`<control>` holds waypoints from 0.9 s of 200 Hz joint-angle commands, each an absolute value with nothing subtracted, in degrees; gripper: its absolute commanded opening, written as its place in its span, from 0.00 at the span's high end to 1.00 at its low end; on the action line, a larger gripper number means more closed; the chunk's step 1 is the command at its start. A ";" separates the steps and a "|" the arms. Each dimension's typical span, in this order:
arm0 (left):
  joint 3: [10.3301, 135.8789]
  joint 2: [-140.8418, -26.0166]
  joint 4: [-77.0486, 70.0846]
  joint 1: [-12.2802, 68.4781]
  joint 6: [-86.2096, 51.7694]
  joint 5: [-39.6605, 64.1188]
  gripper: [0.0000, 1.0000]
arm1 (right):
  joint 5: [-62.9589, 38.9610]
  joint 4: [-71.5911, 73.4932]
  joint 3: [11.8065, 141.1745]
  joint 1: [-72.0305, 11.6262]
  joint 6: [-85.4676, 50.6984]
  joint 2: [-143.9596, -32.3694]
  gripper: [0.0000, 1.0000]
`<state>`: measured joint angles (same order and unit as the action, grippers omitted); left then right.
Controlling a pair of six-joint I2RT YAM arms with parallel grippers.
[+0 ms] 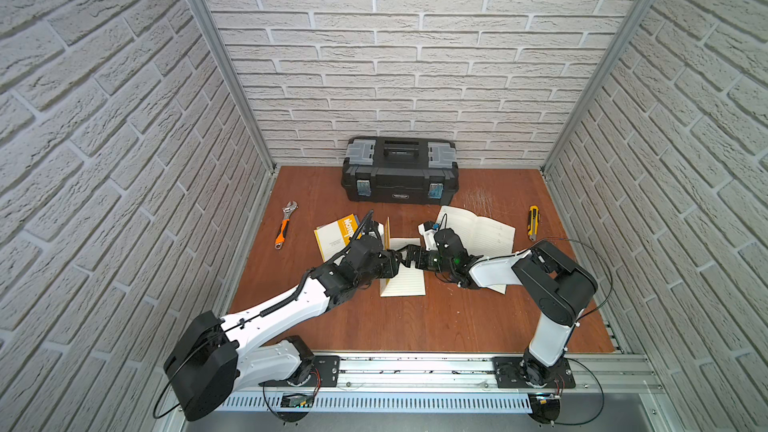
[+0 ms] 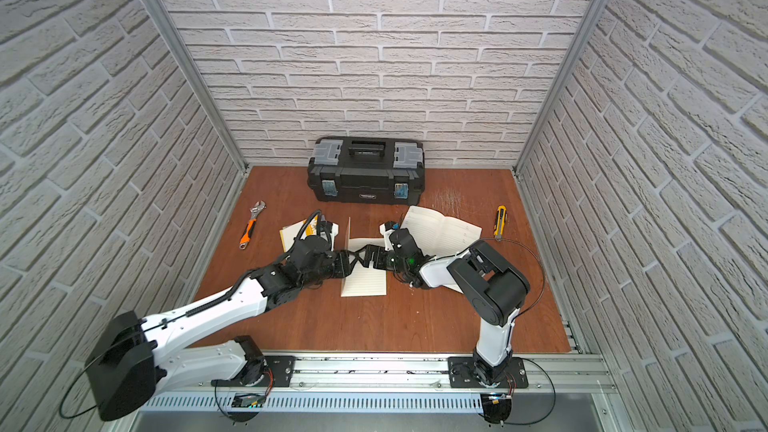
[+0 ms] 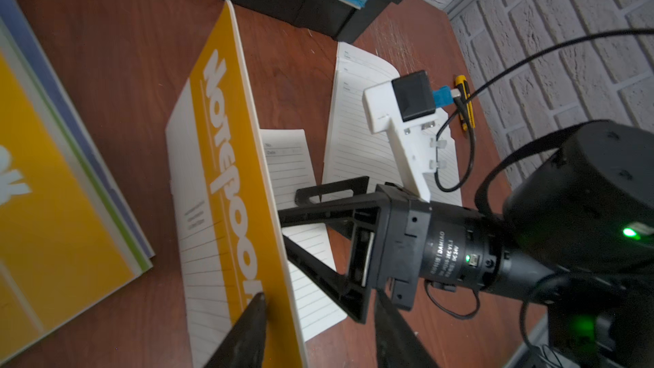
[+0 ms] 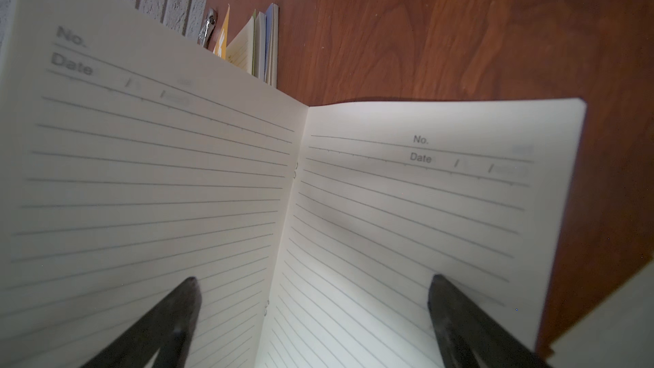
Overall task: Close the notebook
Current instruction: Close the notebook at the center of the board.
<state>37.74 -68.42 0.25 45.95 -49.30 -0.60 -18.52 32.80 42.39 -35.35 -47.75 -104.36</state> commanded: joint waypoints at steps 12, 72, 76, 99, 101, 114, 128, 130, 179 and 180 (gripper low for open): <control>34.11 -69.85 -10.97 46.01 -49.18 4.42 0.49 | -18.46 29.95 40.08 -34.98 -48.69 -106.25 0.00; 26.08 -69.83 -22.79 44.24 -49.27 5.91 0.50 | -17.41 28.49 39.49 -34.54 -48.60 -102.65 0.00; 25.37 -70.12 -23.58 44.21 -49.23 5.89 0.50 | -17.32 28.21 39.59 -34.48 -48.57 -102.17 0.00; 22.77 -72.32 -28.41 44.21 -48.87 5.66 0.51 | -16.22 26.29 40.01 -34.45 -47.99 -99.76 0.00; 22.55 -72.57 -28.64 44.21 -48.80 5.68 0.51 | -16.07 26.06 40.06 -34.45 -47.95 -99.52 0.00; 22.15 -73.66 -29.27 44.30 -48.16 5.76 0.52 | -14.79 25.11 40.13 -34.37 -47.64 -97.93 0.00; 22.23 -74.62 -28.92 44.55 -47.32 5.80 0.52 | -13.91 24.73 40.39 -34.23 -47.45 -96.45 0.00; 22.24 -74.71 -28.92 44.56 -47.23 5.80 0.52 | -13.96 24.66 40.57 -34.20 -47.39 -96.23 0.00; 22.62 -74.94 -27.77 44.83 -46.06 5.58 0.53 | -14.05 16.31 47.84 -34.10 -43.04 -91.58 0.00; 22.60 -74.95 -27.73 44.83 -46.06 5.56 0.53 | -13.92 16.07 48.00 -34.10 -42.92 -91.45 0.00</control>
<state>23.88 -74.08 -31.14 45.30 -48.03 8.21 -13.06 18.24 43.18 -34.41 -45.67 -96.99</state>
